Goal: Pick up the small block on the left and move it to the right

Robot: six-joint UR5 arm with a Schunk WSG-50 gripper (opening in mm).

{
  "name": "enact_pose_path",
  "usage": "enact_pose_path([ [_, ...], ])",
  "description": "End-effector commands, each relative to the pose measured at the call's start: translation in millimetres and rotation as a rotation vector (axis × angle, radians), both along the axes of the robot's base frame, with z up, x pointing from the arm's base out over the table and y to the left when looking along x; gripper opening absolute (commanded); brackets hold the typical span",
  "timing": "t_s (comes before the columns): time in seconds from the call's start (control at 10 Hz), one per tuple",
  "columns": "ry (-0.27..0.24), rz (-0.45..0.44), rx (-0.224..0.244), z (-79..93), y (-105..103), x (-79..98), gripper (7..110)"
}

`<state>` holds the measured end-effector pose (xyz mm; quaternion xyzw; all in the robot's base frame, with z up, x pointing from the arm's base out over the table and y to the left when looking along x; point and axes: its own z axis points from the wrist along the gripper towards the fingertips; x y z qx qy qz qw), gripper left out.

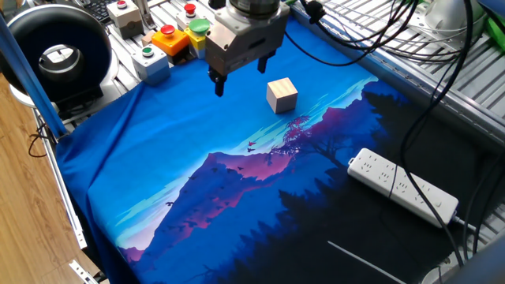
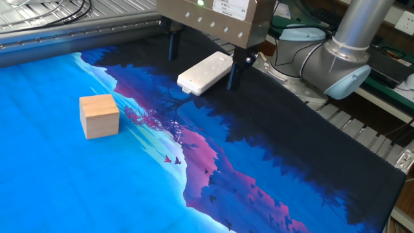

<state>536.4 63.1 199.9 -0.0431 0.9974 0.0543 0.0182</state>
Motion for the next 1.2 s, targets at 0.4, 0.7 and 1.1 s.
enact_pose_path([
  [0.4, -0.029, -0.025, -0.228, 6.5, -45, 21.4, 66],
  [0.7, -0.032, -0.011, -0.228, 5.9, -45, 21.8, 66],
  [1.1, -0.032, -0.001, -0.221, 5.3, -44, 21.4, 66],
])
